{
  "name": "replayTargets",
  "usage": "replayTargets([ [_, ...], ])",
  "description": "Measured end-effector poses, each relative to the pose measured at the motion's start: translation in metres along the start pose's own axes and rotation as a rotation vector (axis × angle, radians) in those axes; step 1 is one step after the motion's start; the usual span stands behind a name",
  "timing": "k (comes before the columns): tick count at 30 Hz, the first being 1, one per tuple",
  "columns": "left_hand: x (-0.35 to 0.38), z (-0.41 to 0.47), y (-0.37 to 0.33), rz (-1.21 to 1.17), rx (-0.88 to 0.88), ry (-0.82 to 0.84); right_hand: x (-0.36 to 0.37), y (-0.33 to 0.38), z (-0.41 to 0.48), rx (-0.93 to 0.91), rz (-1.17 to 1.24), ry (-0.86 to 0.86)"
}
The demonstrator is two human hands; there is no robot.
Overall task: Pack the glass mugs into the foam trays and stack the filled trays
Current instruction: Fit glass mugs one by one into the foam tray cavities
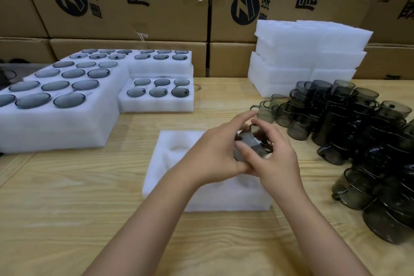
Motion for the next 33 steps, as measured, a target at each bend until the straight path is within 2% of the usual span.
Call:
replayTargets([
  [8,-0.01,0.0,0.027,-0.281,-0.104,-0.193,-0.006,-0.005,0.009,0.086,0.171,0.077],
  [11,-0.012,-0.001,0.037,-0.372,-0.142,-0.163,-0.007,-0.009,0.013,0.105,0.229,0.14],
  [14,-0.005,-0.002,0.041,-0.275,-0.142,-0.075,-0.005,-0.014,0.014,0.083,0.195,0.186],
  [19,0.006,-0.002,0.043,-0.111,-0.15,-0.025,-0.01,-0.024,0.02,0.127,0.216,0.037],
  [24,0.014,-0.003,0.049,-0.04,-0.185,0.066,-0.014,-0.035,0.025,0.164,0.162,-0.035],
  [30,0.014,-0.003,0.049,-0.022,-0.163,0.067,-0.01,-0.041,0.028,0.173,0.089,-0.063],
  [33,0.015,-0.003,0.053,-0.004,-0.174,0.053,-0.007,-0.038,0.029,0.109,-0.086,-0.074],
])
Point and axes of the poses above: each hand's wrist, its own z-axis towards the middle knuckle, its own x-axis out of the palm, y = z × x, the point moved 5 cm from there along z, towards the middle knuckle, and after that the axes turned 11 degrees about x, right-handed, at the moved point
